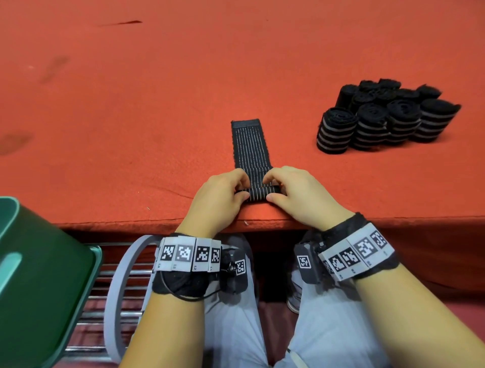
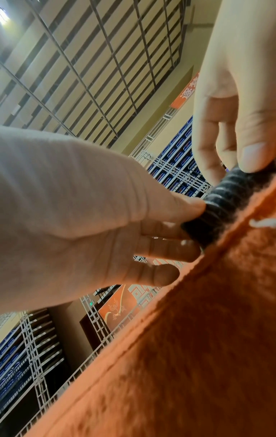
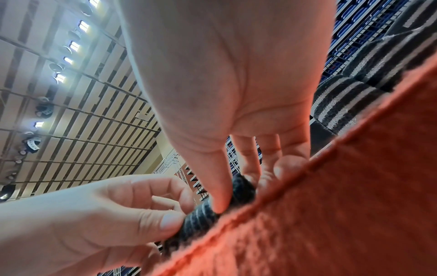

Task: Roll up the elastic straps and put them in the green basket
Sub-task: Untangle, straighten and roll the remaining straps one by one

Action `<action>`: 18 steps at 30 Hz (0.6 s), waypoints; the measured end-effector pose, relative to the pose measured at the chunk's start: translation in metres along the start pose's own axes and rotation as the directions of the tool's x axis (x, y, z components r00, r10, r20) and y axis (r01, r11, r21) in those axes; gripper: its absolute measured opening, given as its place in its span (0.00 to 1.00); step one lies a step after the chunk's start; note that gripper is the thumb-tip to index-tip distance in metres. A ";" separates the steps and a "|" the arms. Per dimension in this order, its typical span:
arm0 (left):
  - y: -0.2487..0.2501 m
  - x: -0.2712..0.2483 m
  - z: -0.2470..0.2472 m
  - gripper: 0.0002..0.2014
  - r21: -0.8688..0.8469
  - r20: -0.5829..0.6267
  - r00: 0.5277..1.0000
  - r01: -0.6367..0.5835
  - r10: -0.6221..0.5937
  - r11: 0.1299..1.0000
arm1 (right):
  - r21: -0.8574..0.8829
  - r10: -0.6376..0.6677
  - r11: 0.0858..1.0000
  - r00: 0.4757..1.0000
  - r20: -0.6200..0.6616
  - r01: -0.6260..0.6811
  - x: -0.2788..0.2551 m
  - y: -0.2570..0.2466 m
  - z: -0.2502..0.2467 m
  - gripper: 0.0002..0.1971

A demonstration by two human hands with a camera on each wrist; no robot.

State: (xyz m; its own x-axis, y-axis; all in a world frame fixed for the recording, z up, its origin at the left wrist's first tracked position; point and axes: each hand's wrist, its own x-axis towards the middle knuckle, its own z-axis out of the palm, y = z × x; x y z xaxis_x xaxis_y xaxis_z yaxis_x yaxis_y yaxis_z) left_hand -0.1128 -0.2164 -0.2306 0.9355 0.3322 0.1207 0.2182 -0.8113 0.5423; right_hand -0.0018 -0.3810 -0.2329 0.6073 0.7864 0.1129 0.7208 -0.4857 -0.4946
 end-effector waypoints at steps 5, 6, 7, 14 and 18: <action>-0.003 0.008 0.003 0.03 0.032 -0.037 0.999 -0.013 0.014 0.999 | -0.012 0.038 0.999 0.999 0.008 -0.037 0.007 -0.004 -0.003 0.09; -0.003 0.009 0.005 0.03 0.036 -0.057 0.998 -0.013 0.015 0.999 | -0.015 0.043 0.999 0.999 0.001 -0.043 0.008 -0.004 -0.003 0.07; -0.004 0.009 0.007 0.03 0.038 -0.079 0.997 -0.016 0.019 0.999 | -0.014 0.056 0.998 0.998 -0.006 -0.056 0.009 -0.004 -0.003 0.06; -0.002 0.004 0.014 0.11 0.094 -0.129 0.990 -0.042 0.054 0.995 | -0.026 0.120 0.992 0.991 -0.053 -0.122 0.020 -0.004 0.002 0.03; -0.003 0.005 0.012 0.17 0.118 -0.107 0.994 -0.017 0.029 0.993 | -0.076 0.101 0.992 0.994 -0.053 -0.105 0.021 -0.007 0.000 0.08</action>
State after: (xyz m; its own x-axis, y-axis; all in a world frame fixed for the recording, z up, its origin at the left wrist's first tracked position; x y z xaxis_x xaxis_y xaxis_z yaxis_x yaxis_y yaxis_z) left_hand -0.1052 -0.2175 -0.2413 0.9065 0.3577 0.2244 0.2340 -0.8678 0.4384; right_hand 0.0062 -0.3608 -0.2272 0.6936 0.7122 0.1076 0.6766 -0.5929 -0.4367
